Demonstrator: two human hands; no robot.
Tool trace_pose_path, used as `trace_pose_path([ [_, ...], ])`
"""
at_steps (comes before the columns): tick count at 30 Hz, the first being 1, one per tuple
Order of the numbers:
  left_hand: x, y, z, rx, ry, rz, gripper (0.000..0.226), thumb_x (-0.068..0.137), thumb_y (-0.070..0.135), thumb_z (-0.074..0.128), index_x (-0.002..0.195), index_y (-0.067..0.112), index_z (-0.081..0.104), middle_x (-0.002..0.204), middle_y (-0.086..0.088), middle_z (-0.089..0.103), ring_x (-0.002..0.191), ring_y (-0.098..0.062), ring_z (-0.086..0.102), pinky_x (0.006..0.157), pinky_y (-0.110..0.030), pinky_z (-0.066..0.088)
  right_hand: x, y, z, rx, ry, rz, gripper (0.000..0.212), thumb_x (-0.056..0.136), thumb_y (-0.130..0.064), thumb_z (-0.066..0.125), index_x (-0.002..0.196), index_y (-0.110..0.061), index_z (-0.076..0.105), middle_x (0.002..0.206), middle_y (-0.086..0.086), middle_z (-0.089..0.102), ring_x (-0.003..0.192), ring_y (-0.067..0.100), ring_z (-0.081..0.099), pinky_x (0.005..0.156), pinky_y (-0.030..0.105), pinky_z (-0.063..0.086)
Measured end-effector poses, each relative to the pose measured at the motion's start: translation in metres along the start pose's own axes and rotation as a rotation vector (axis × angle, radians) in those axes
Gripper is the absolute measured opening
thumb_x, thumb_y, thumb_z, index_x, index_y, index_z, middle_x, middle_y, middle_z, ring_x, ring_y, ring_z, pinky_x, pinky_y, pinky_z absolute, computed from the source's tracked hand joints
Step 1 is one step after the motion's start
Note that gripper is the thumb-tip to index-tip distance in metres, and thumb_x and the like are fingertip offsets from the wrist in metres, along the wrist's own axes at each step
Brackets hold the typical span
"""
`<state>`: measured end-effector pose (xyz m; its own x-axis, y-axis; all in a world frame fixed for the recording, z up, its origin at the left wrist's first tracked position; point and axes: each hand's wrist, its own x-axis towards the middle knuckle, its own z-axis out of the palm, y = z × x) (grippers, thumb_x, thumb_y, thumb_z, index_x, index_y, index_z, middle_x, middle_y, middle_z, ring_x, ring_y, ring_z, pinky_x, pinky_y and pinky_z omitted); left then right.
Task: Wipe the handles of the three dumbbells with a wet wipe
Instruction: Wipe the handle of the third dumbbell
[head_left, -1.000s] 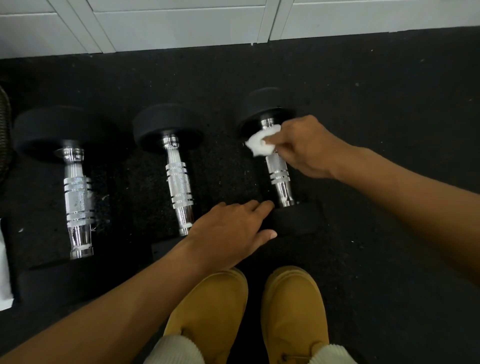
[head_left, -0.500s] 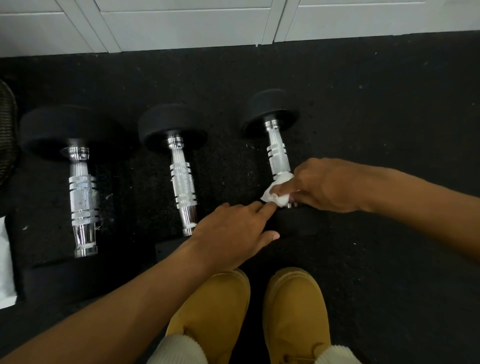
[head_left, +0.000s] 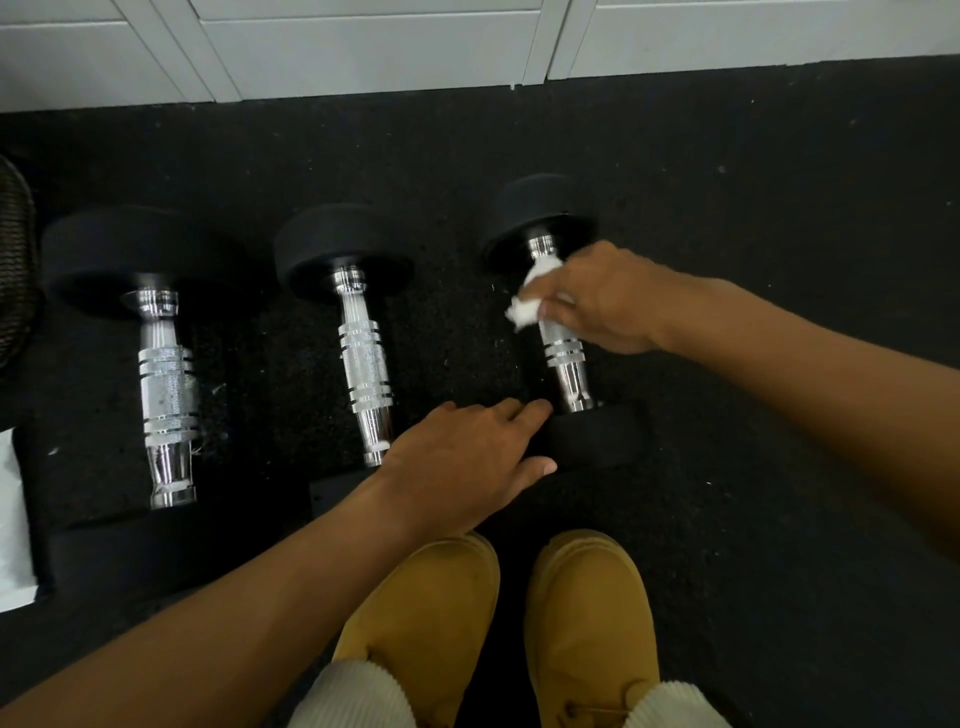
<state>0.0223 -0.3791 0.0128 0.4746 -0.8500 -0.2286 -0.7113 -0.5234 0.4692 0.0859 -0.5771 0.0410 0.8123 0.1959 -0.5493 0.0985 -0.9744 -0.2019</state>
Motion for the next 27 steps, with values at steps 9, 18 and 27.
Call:
trace_pose_path([
  [9,0.001,0.001,0.003,0.011,0.042,0.014,0.054,0.096,0.053,0.026,0.14,0.022,0.024,0.121,-0.001,0.055,0.095,-0.023,0.06,0.079,-0.039,0.046,-0.036,-0.001,0.012,0.043,-0.349,-0.026,0.031,0.095,-0.039,0.044,0.124,-0.046,0.051,0.116,0.0,0.055,0.096,0.017,0.056,0.091,0.033,0.047],
  [18,0.0,-0.001,0.003,0.008,0.036,0.006,0.055,0.096,0.052,0.026,0.142,0.021,0.022,0.128,-0.003,0.052,0.1,-0.023,0.059,0.081,-0.039,0.045,-0.003,0.0,0.01,-0.213,0.267,-0.022,0.038,0.098,-0.033,0.035,0.136,-0.031,0.038,0.106,0.014,0.06,0.09,0.035,0.06,0.07,0.045,0.05],
  [27,0.001,0.0,0.003,0.033,0.041,0.008,0.054,0.096,0.052,0.026,0.141,0.021,0.023,0.126,-0.003,0.053,0.099,-0.025,0.059,0.079,-0.039,0.043,-0.032,0.004,0.031,0.206,0.052,-0.065,0.034,0.093,-0.017,0.052,0.124,-0.029,0.059,0.108,0.006,0.069,0.088,0.012,0.062,0.085,0.016,0.041],
])
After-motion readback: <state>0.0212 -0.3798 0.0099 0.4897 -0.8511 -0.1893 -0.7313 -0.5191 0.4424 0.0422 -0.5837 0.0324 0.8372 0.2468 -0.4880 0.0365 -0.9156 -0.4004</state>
